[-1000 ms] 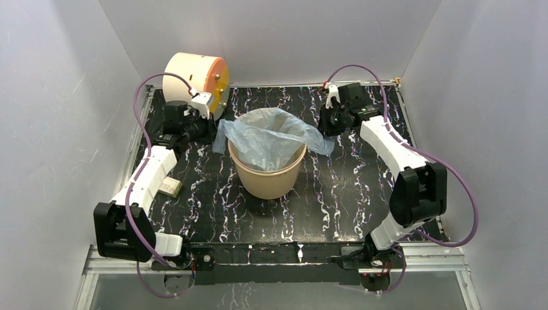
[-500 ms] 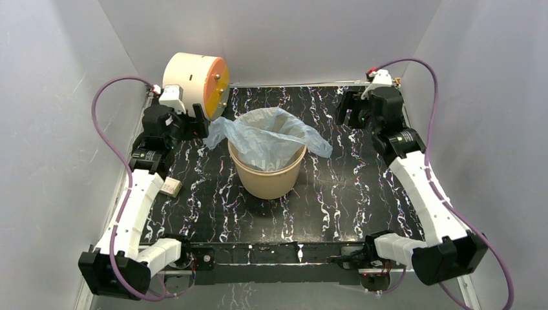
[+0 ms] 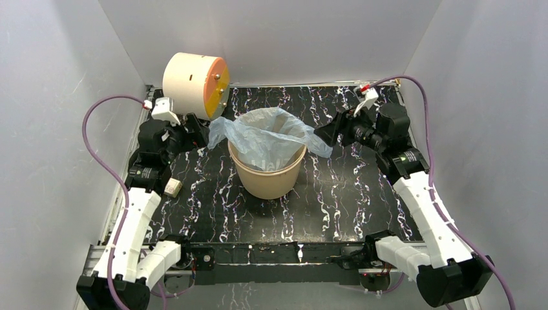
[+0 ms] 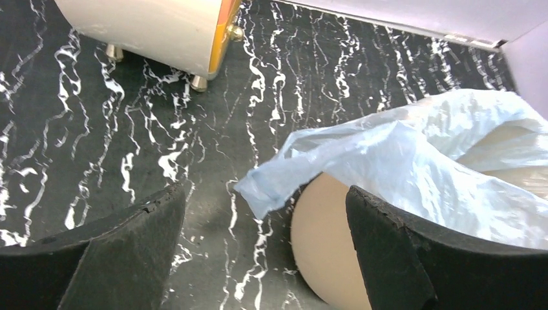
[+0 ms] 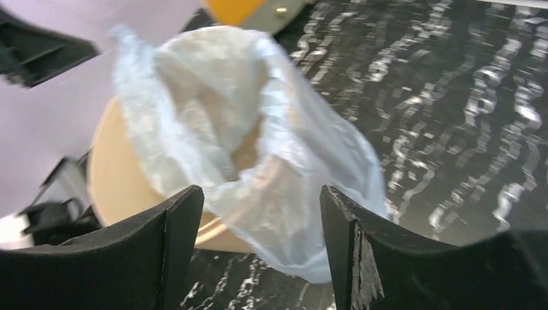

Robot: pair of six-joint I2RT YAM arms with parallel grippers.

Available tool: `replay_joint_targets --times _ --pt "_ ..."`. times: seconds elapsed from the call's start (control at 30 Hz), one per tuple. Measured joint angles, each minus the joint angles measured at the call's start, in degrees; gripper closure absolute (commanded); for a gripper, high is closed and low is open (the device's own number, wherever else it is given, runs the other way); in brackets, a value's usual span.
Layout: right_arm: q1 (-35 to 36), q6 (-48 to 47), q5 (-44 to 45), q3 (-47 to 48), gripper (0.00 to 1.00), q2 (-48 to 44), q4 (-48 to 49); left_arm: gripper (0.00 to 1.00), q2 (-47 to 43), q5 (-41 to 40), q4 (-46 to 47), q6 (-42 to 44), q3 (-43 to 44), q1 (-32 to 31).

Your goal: Put the trash bags into the trash bin

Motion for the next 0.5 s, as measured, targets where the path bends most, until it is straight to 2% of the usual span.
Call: replay_joint_targets --times 0.1,0.23,0.37,0.5 --pt "0.17 0.13 -9.64 0.00 0.29 1.07 2.60 0.09 -3.37 0.35 -0.09 -4.42 -1.99 0.00" --pt "2.36 0.52 -16.09 -0.46 0.27 2.32 7.06 0.09 -7.56 0.28 -0.55 -8.41 -3.93 0.00" --pt "7.72 -1.33 -16.76 0.15 0.28 3.82 7.93 0.09 -11.63 0.28 -2.10 -10.10 -5.79 0.00" --pt "16.55 -6.40 -11.82 4.59 0.29 9.16 5.73 0.09 -15.65 0.28 -3.37 -10.82 -7.63 0.00"
